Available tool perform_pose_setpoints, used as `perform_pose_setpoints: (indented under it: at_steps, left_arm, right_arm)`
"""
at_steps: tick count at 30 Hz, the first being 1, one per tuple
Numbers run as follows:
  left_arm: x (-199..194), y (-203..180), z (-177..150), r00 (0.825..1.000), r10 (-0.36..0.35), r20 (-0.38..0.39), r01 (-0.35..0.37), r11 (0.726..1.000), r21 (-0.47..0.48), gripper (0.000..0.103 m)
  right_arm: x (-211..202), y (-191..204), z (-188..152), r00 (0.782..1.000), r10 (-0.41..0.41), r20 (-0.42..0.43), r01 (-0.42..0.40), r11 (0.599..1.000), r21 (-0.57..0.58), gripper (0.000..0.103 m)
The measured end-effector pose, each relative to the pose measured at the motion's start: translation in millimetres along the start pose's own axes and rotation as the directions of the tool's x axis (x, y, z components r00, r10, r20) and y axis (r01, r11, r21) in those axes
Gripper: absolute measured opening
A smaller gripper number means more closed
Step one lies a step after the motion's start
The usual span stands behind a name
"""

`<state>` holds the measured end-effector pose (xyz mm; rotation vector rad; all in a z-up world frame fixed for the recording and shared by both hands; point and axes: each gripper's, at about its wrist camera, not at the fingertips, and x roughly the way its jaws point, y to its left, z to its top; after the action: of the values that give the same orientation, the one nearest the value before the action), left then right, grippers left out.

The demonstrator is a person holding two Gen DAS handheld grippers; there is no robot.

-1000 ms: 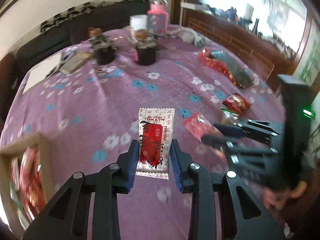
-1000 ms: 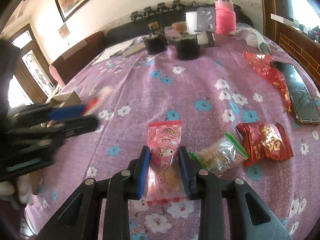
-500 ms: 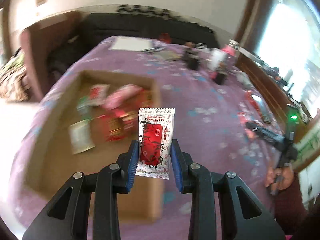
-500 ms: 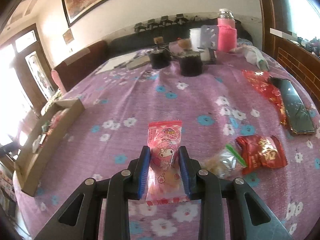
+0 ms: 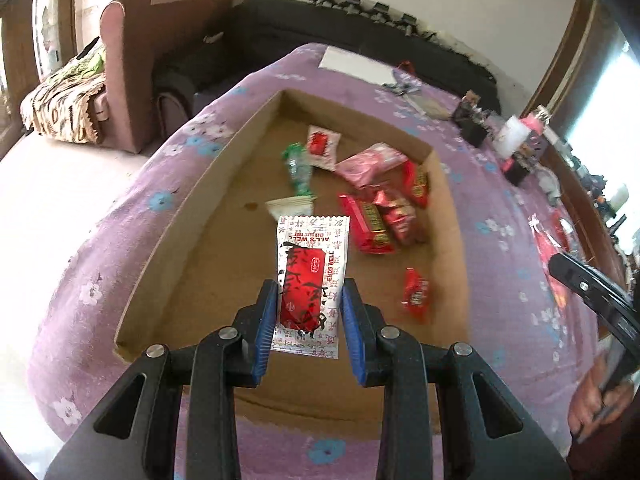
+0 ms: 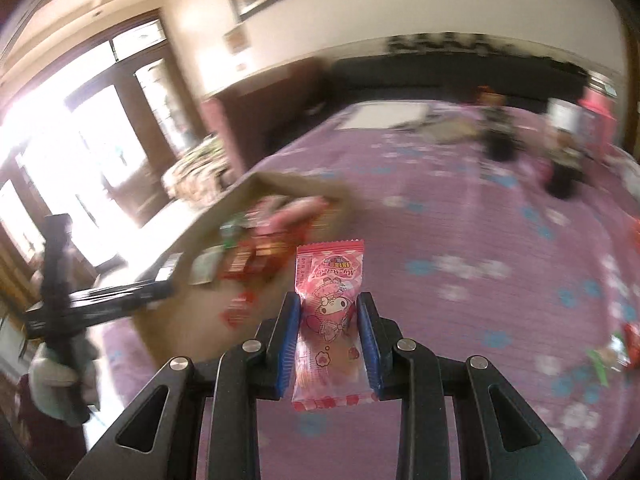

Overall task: Organize snacks
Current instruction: 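Carry both packets over the tray and open both tools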

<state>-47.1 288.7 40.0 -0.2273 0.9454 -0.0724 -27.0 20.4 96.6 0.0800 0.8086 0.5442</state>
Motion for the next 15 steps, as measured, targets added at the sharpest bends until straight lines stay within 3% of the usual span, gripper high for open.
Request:
perform_pose_setpoints:
  at_steps: [9,15]
  left_arm:
    - [22.7,13.4,6.2,0.993,0.088,-0.080,-0.088,0.996,0.001,0.030]
    - [4.4,17.0,9.0,0.998,0.050,-0.039,-0.051,0.999,-0.015,0.036]
  right_arm:
    - [76.7,86.7,4.8,0.985,0.079,-0.155,-0.098,0.988,-0.116,0.029]
    - [104.0,100.3,-1.6,0.979,0.052,-0.198,-0.082,0.986,-0.142,0.029]
